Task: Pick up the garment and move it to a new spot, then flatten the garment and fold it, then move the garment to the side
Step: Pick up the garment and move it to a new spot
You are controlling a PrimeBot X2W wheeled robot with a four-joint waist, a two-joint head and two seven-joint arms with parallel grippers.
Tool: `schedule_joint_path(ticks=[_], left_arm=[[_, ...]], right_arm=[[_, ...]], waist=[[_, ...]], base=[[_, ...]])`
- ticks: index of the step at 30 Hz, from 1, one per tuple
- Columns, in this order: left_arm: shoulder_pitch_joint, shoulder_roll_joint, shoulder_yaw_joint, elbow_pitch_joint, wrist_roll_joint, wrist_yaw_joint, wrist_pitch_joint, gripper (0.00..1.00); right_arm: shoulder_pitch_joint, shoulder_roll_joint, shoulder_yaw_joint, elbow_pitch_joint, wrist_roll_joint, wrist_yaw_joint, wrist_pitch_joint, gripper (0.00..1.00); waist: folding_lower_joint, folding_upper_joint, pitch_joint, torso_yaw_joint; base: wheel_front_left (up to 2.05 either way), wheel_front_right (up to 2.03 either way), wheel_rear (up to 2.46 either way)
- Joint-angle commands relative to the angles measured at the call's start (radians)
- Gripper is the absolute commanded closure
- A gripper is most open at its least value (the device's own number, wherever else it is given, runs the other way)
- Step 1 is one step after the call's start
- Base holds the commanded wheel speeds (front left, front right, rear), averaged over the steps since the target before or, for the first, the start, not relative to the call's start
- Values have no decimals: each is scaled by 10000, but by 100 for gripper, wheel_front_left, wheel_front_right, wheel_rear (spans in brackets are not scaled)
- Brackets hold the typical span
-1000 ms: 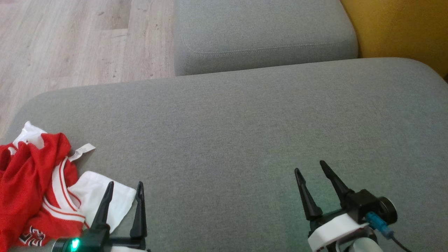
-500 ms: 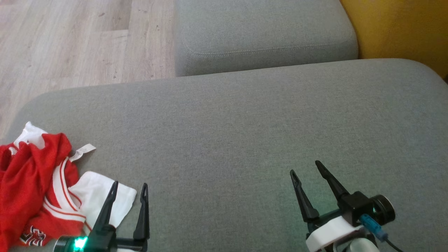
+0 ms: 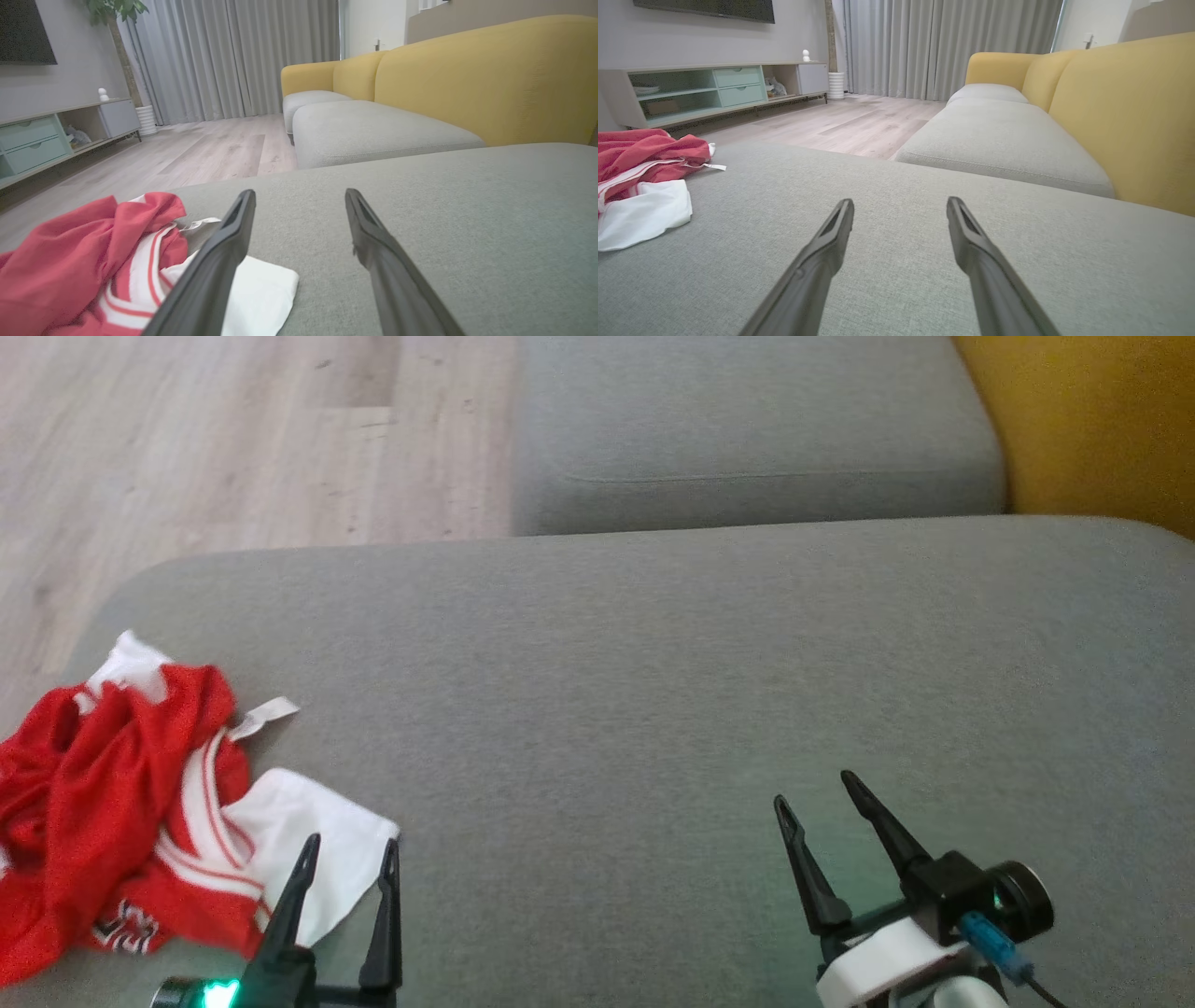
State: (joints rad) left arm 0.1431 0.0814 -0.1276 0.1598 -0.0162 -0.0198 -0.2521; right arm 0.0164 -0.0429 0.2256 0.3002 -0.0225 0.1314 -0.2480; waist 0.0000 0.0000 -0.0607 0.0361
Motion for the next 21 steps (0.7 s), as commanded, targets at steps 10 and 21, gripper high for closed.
schedule_joint_path(ticks=[10,21], left_arm=[[-183,57,344,-207,86,96,-97,0],[-19,155,400,-203,97,178,-97,0]], right_arm=[[-29,-74,286,-253,-2,-7,-138,0],[96,-74,408,-193,113,-7,-138,0]], waist=[[0,0,2,2055],[0,0,-89,3578]], base=[[0,0,0],[0,0,0]])
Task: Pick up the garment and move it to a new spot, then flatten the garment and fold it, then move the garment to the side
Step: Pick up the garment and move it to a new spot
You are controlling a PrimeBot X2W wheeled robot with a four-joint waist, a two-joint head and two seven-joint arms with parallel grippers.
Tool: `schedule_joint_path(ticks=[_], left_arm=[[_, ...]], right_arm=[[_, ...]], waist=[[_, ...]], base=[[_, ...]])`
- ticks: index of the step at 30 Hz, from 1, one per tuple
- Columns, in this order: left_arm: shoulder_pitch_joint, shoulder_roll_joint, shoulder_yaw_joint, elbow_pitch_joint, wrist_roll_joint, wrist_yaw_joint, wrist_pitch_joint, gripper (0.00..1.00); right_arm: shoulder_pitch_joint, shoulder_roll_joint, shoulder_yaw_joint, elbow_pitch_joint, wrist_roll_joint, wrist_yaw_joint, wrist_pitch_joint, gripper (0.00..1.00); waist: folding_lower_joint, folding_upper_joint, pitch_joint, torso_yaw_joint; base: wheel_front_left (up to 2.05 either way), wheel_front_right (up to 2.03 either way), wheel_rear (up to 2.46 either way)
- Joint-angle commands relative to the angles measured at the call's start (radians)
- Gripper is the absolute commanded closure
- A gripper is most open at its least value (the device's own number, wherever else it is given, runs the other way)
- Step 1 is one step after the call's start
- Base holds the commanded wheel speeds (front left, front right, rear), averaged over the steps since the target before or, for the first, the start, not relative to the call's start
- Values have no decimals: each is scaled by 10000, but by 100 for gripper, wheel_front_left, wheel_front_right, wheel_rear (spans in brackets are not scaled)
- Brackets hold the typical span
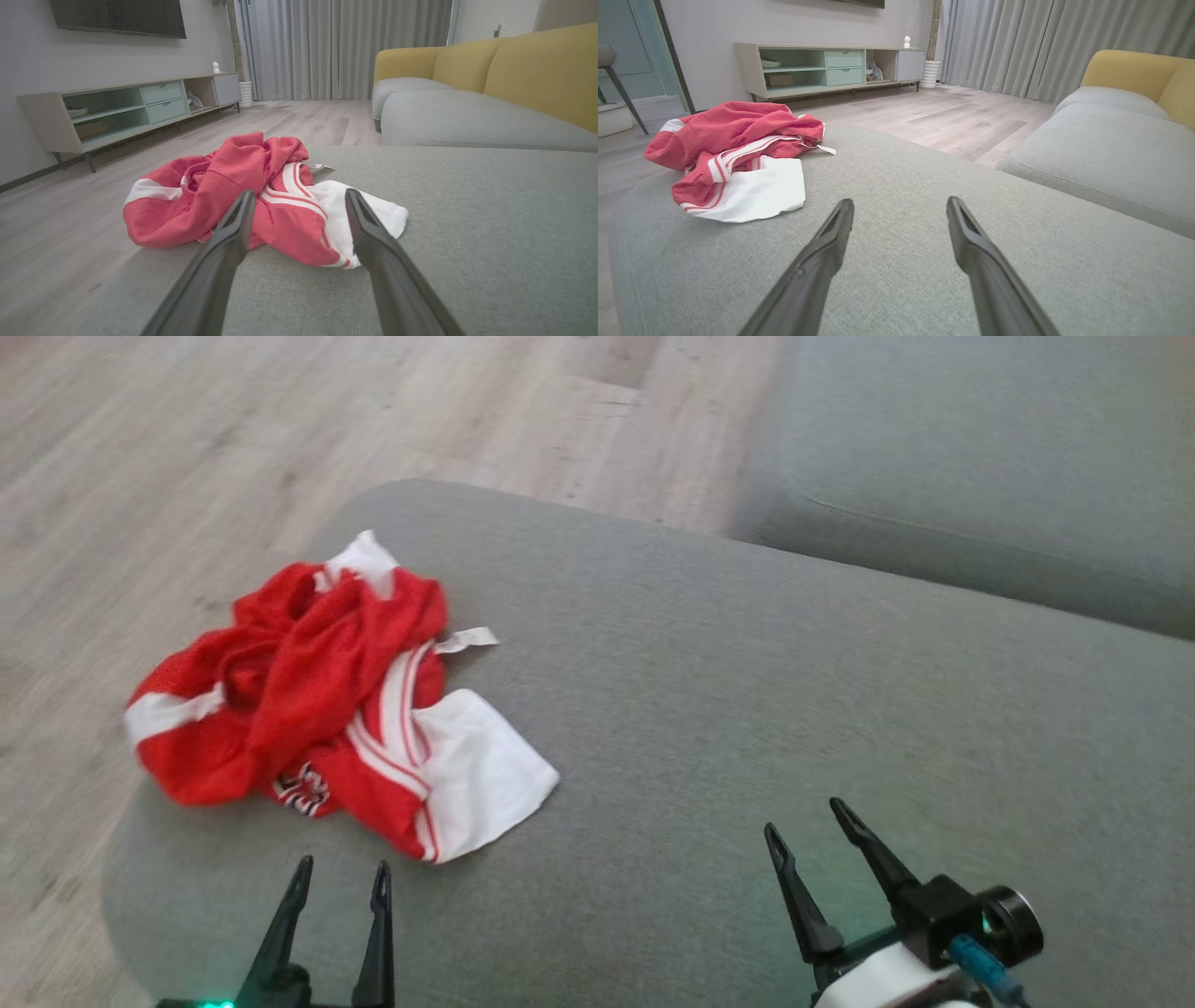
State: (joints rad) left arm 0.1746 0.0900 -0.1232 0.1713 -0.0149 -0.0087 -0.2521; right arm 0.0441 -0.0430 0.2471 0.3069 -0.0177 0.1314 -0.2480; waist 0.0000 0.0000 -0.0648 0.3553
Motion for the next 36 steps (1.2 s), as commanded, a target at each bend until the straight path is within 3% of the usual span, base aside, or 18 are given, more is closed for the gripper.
schedule_joint_path(ticks=[1,11,19,22,26,34,36], left_arm=[[-329,74,356,-332,86,77,-97,0],[-426,208,643,-876,81,301,-97,0],[-2730,962,935,-1566,487,807,-97,0],[-3914,1206,1065,-1444,360,793,-97,0],[-6035,1542,1030,-68,193,399,-97,0],[-10345,1980,923,5129,-308,-561,518,0],[-10737,2054,872,5686,-330,-663,730,0]], right_arm=[[-168,-72,177,-255,67,-7,-138,0],[-236,-72,195,-174,-53,-7,-138,0],[-676,-87,-479,-231,-1273,-7,-138,0],[-887,-376,-679,-335,-1601,-7,-138,0],[-1057,-990,-981,-621,-1789,-7,-138,0],[-1291,-1918,-971,-1365,-1897,-7,-138,0],[-1310,-1980,-940,-1444,-1902,-7,-138,0]], waist=[[0,0,-55,532],[0,0,194,1156],[0,0,1803,1099],[0,0,2525,1061],[0,0,3485,1202],[0,0,4860,1121],[0,0,5009,1076]], base=[[0,0,0],[0,0,0],[0,0,0],[0,0,0],[0,0,0],[0,0,0],[0,0,0]])
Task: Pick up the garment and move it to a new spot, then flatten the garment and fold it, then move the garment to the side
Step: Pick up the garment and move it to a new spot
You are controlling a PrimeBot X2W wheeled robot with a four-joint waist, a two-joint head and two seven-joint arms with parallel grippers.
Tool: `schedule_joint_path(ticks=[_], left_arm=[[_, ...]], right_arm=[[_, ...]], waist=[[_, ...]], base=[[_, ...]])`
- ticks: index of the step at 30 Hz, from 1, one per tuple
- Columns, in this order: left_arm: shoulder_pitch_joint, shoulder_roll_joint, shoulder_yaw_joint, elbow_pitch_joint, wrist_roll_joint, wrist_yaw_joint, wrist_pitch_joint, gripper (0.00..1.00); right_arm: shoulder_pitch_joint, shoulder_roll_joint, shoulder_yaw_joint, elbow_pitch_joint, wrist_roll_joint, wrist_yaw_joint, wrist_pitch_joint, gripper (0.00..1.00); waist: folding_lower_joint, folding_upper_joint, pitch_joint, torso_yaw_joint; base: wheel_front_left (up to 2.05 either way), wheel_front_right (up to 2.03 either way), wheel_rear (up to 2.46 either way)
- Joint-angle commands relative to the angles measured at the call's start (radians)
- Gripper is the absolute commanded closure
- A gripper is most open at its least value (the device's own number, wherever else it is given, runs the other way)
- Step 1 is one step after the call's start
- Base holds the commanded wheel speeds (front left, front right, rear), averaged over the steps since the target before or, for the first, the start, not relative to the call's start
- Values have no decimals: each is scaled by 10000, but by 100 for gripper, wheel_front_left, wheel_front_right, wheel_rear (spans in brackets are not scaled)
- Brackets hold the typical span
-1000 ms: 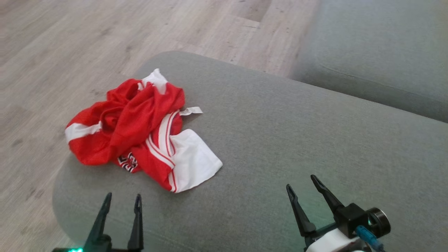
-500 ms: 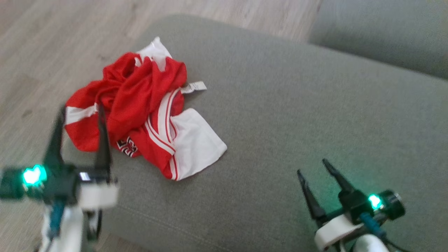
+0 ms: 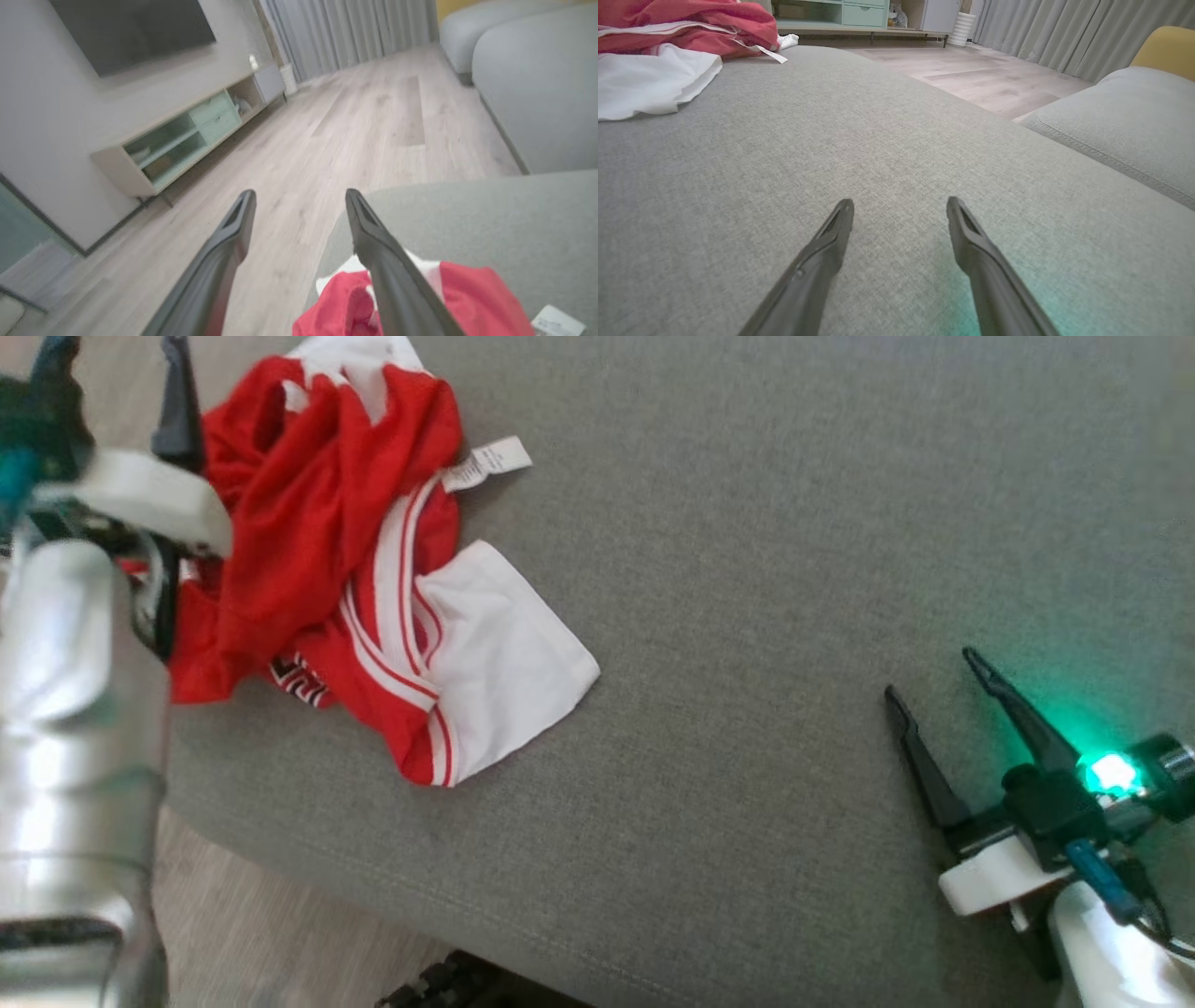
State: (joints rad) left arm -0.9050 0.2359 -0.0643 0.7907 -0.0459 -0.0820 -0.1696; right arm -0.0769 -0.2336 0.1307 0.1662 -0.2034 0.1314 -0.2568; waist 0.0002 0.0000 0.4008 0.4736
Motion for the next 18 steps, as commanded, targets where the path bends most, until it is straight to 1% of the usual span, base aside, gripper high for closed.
schedule_joint_path(ticks=[1,3,5,8,13,16,17,18], left_arm=[[-294,623,267,11,-113,-39,120,0],[-846,705,152,968,-199,-199,579,0],[-1253,671,58,1742,-448,-359,902,0],[-1664,623,-140,2605,-790,-459,1179,0],[-1958,337,-875,3452,-1503,-482,1409,0],[-2051,513,-1142,3800,-1901,-484,1460,0],[-2076,596,-1238,3893,-1945,-484,1427,5],[-2107,655,-1300,3952,-2022,-484,1344,51]], right_arm=[[-124,-139,241,-110,-48,-7,-49,0],[-154,-242,247,-243,-59,-7,-49,0],[-164,-317,201,-348,-68,-7,-49,0],[-193,-412,54,-458,-89,-7,-49,0],[-230,-467,-259,-635,-150,-7,-49,0],[-248,-457,-261,-664,-182,-7,-49,0],[-275,-445,-237,-660,-186,-7,-49,0],[-311,-435,-216,-660,-191,-7,-49,0]], waist=[[-2,0,513,-147],[-2,0,799,-238],[-2,0,1075,-331],[-2,0,1445,-439],[-2,0,1863,-469],[-2,0,1939,-520],[-2,0,1947,-554],[-2,0,1952,-585]], base=[[0,0,0],[0,0,0],[0,0,0],[0,0,0],[0,0,0],[0,0,0],[0,0,0],[0,0,0]])
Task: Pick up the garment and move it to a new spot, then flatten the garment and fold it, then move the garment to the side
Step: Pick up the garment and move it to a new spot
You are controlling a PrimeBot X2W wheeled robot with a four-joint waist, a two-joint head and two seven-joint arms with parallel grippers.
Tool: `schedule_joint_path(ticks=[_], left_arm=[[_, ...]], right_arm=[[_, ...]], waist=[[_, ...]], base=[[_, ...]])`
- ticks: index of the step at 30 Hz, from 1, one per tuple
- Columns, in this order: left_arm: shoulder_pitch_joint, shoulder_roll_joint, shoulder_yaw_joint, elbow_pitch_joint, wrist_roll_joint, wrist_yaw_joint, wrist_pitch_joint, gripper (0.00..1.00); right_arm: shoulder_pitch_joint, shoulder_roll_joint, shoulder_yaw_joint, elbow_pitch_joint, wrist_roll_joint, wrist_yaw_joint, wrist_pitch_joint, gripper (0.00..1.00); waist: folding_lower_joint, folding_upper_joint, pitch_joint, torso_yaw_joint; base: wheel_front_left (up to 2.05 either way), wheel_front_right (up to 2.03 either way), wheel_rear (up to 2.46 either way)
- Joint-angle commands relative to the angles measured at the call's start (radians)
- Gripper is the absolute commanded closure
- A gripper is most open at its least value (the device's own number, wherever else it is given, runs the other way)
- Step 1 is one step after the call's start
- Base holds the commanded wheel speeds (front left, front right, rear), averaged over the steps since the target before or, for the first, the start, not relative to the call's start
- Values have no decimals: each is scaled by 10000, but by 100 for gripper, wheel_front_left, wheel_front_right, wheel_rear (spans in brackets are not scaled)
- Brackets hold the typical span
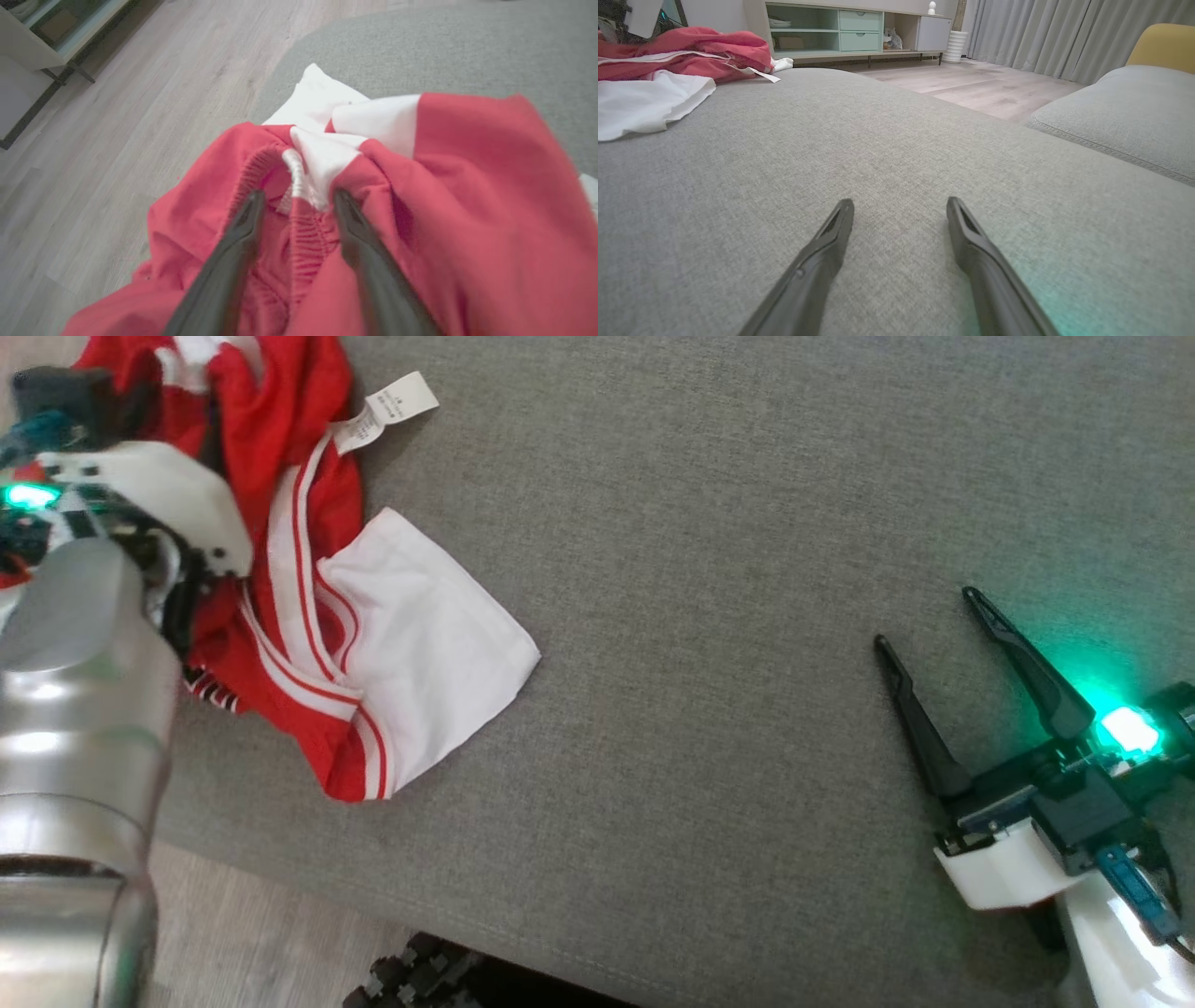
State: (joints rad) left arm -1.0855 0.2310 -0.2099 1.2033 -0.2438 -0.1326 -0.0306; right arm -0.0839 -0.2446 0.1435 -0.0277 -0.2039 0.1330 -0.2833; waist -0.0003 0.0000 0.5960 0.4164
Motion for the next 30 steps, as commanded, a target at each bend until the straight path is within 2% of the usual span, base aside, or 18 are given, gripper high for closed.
schedule_joint_path(ticks=[1,8,16,23,25,26,30], left_arm=[[-346,760,134,-126,-137,22,-162,100],[-828,1235,-400,-96,-218,21,-1103,100],[-1843,1962,-1389,-894,157,20,-1883,100],[-2975,2300,-2633,-2626,595,20,-1602,100],[-3219,2320,-2974,-3322,518,20,-1292,100],[-3219,2320,-2974,-3322,518,20,-1292,100],[-3613,2464,-3553,-4836,83,20,-472,100]], right_arm=[[-285,-323,-321,1279,-194,-23,215,0],[-499,-65,-150,1464,-118,-23,215,0],[-754,822,360,1894,191,-23,215,0],[-831,1663,619,2156,540,-23,215,0],[-831,1805,661,2133,659,-23,215,0],[-831,1805,661,2133,659,-23,215,0],[-818,1928,703,1931,1020,-23,215,0]], waist=[[3,0,0,-43],[3,0,-541,-288],[3,0,-2107,-990],[3,0,-3596,-2313],[3,0,-3928,-2819],[3,0,-3928,-2819],[3,0,-4317,-3960]], base=[[0,0,0],[0,0,0],[0,0,0],[0,0,0],[0,0,0],[0,0,0],[0,0,0]])
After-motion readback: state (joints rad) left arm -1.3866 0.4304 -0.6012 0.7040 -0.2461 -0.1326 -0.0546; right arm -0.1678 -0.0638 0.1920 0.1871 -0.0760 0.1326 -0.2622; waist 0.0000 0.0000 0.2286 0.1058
